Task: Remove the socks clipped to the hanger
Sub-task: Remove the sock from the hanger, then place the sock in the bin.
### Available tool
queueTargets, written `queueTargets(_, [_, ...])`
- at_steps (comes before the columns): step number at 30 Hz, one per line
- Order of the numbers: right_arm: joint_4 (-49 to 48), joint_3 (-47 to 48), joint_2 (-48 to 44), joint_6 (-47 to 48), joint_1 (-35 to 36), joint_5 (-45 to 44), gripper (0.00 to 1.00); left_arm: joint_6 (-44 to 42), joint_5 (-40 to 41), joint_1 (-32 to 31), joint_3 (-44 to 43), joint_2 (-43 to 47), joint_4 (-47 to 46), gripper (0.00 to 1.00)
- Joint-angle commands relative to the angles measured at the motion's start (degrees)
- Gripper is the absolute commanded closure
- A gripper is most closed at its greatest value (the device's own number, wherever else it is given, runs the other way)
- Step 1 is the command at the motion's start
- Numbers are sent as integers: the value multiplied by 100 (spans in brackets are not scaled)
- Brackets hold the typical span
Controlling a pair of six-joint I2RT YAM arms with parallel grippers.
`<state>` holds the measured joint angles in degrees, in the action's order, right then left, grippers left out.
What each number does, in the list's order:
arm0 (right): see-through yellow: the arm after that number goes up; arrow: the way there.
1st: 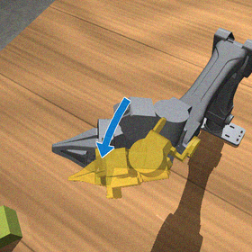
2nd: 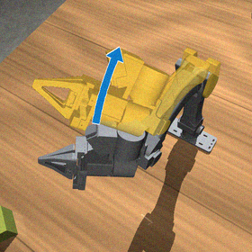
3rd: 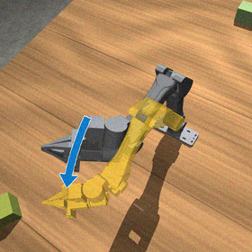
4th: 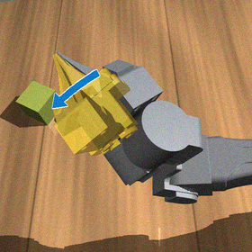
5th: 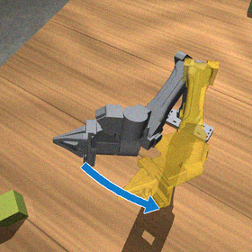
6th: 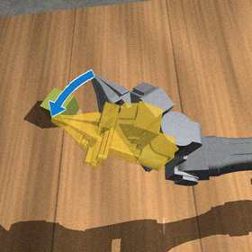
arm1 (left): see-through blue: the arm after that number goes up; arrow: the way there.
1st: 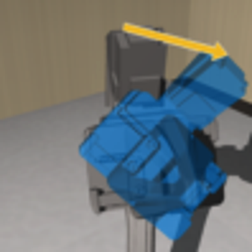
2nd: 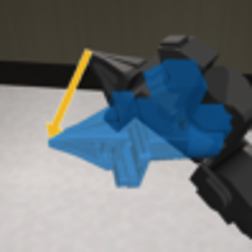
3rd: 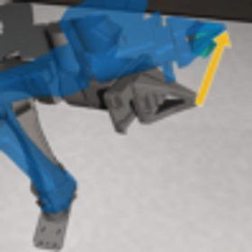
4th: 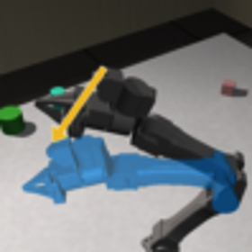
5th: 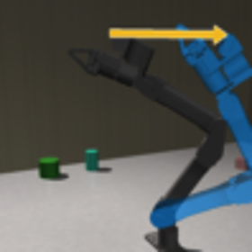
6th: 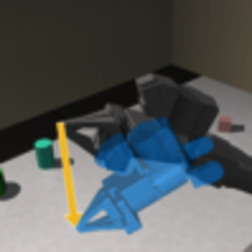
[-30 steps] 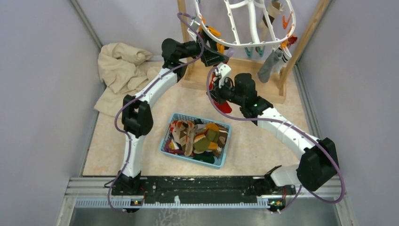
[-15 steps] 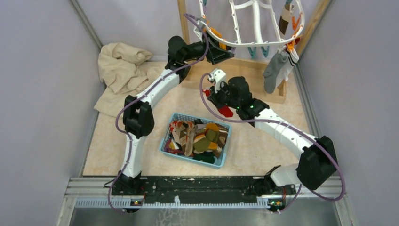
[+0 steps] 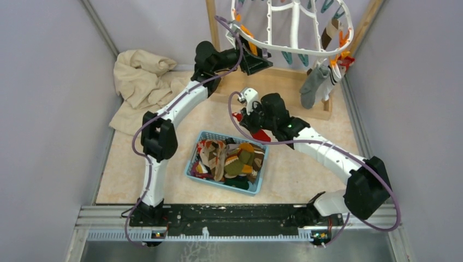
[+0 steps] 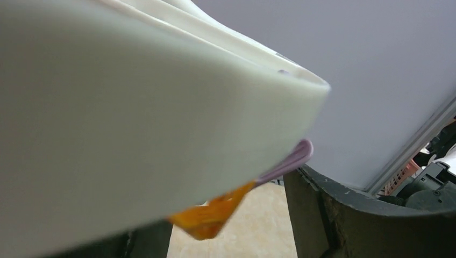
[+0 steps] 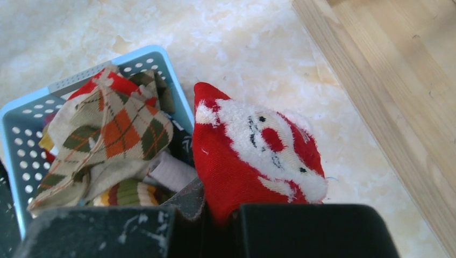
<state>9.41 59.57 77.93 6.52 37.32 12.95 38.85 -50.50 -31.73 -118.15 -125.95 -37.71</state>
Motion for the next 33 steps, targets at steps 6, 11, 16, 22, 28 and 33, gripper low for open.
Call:
queueTargets(6, [-18,-534,-958,-401,98,944,100,-636,71,220,1254,1209,429,18])
queueTargets(11, [-28,-784,-1130,-610,307,1215,100,-840,293,385,2278,1857,582,15])
queueTargets(16, [123,-763,-1159,-609,742,1443,100,-1188,615,446,2922,2455,988,13])
queueTargets(22, [154,-658,-747,-907,1002,1610,100,-1442,1086,542,3554,3206,1448,12])
queueTargets(28, [388,-409,12,-977,1022,1426,81,-1688,1643,623,3913,3829,2111,12])
queueTargets(33, [865,30,171,-936,1045,1052,62,-1814,1835,645,4118,4249,2503,12])
